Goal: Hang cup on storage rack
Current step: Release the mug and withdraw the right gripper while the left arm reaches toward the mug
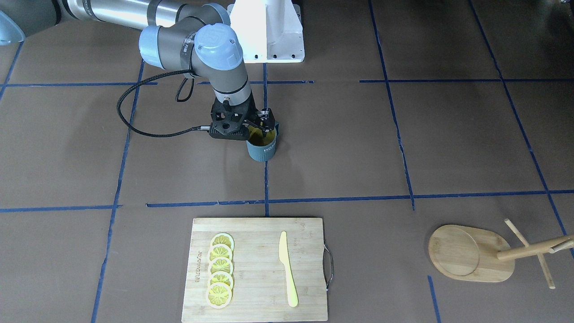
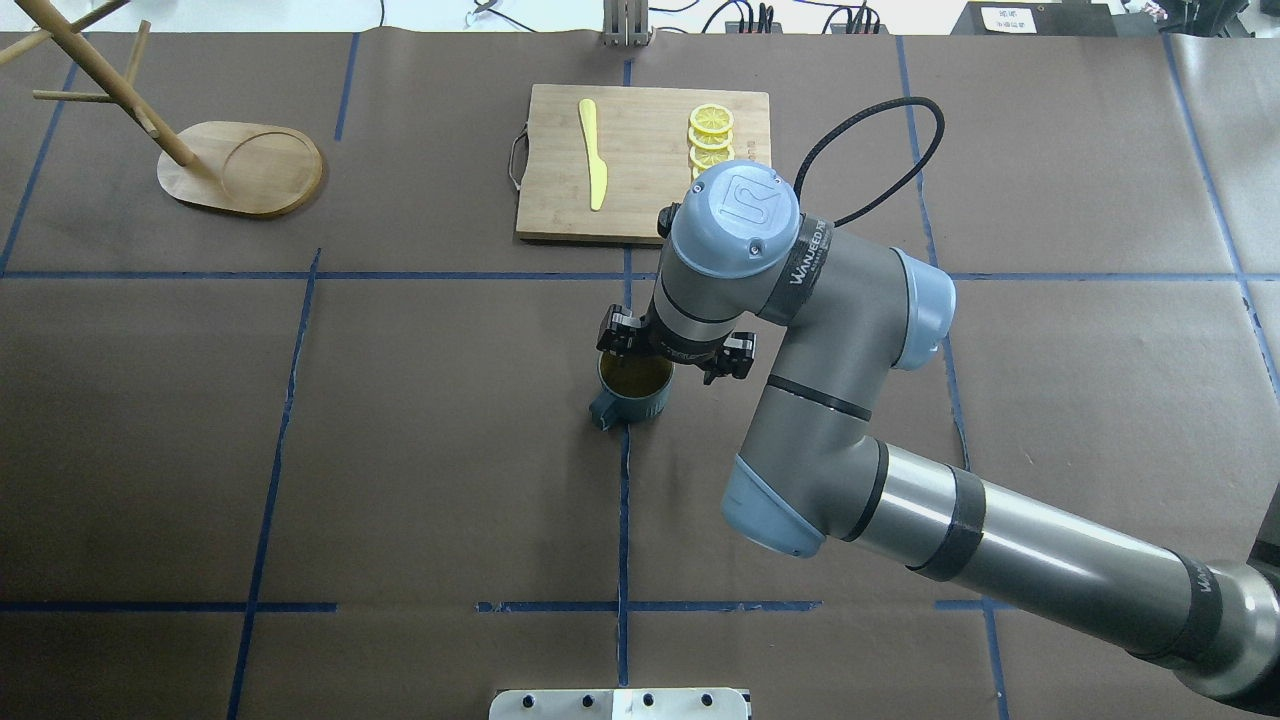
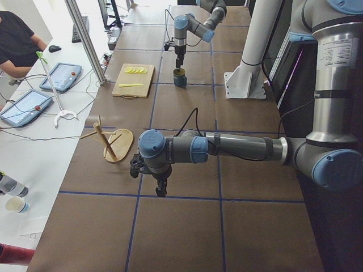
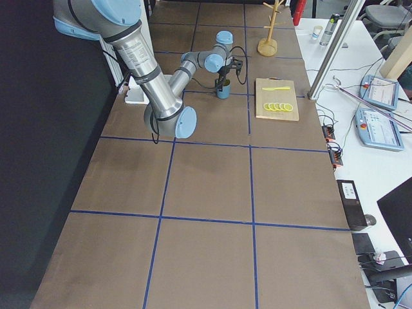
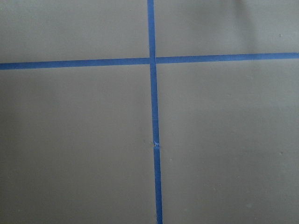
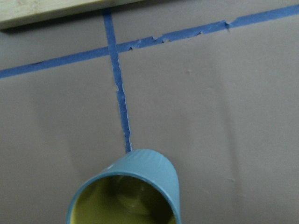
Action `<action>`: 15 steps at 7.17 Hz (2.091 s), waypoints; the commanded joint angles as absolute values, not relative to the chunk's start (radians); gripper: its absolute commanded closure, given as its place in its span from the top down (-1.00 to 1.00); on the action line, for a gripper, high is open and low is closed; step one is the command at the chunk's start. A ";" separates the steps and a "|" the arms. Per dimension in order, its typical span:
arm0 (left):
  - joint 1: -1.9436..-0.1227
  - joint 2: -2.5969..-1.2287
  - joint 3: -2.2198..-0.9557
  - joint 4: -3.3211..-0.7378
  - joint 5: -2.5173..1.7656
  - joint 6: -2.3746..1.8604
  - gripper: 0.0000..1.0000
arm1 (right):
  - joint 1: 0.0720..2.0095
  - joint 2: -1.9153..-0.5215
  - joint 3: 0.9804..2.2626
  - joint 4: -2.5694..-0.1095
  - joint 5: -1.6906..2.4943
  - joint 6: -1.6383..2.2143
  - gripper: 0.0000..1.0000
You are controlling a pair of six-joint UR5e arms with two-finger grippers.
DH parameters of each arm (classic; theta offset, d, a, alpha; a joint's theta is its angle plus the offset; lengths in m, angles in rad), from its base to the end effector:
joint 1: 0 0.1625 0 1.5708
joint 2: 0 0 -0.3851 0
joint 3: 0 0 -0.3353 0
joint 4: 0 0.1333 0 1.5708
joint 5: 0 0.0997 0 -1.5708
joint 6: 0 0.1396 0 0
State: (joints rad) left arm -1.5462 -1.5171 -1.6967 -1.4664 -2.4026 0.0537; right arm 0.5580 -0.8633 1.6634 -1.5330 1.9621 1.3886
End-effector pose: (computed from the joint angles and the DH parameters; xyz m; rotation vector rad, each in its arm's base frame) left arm -0.0200 -0.4110 0.6200 -0.0182 0.8322 0.0603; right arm -0.5060 -0.4102 0.2269 -0.0440 -0.9044 0.1859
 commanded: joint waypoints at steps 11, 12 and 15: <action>-0.783 -1.879 -1.711 -2.298 -2.111 -0.406 1.00 | 1.179 -1.577 1.916 -1.532 2.258 0.549 1.00; -0.766 -1.903 -1.680 -2.372 -2.061 -0.420 1.00 | 1.215 -1.583 1.878 -1.532 2.260 0.464 1.00; -0.542 -1.942 -1.597 -2.720 -1.709 -0.538 0.99 | 1.339 -1.620 1.819 -1.531 2.307 0.407 1.00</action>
State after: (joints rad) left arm -0.6457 -1.9189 -1.6324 -2.5919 -1.8967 -0.4974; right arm 1.2948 -1.6078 1.8376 -1.5340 2.2923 0.4201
